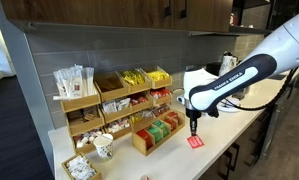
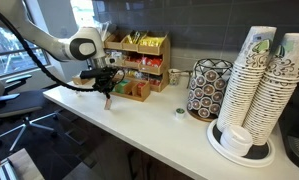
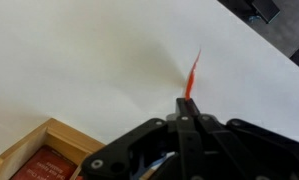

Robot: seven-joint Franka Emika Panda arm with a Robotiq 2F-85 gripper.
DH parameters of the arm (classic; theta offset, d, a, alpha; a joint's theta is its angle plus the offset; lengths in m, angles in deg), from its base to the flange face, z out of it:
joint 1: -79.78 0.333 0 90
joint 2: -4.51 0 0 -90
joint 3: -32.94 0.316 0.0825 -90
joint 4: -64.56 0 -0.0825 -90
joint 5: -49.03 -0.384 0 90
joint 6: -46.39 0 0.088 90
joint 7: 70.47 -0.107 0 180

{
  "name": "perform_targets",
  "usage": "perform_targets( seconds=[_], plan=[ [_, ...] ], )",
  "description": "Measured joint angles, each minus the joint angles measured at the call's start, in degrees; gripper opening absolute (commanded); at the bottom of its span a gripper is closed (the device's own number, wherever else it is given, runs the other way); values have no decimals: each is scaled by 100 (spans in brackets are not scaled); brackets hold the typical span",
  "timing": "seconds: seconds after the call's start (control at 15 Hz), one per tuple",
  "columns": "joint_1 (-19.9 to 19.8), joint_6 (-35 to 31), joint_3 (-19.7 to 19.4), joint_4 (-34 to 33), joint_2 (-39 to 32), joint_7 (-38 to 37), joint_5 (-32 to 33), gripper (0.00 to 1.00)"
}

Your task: Put one red sachet on the counter

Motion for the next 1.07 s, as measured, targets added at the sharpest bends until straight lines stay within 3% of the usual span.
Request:
perform_targets(
  seconds=[0.07, 0.13, 0.33, 0.87, 1.07],
  plan=[
    [-6, 0, -2, -6, -44, 0, 70, 2],
    [-16, -2, -3, -10, -86, -1, 129, 27],
    [-32, -115, -13, -15, -226, -88, 214, 36],
    [-84, -416, -54, -48, -144, -376, 302, 98],
    [-106, -377, -79, 11, 228, -366, 222, 100]
  ],
)
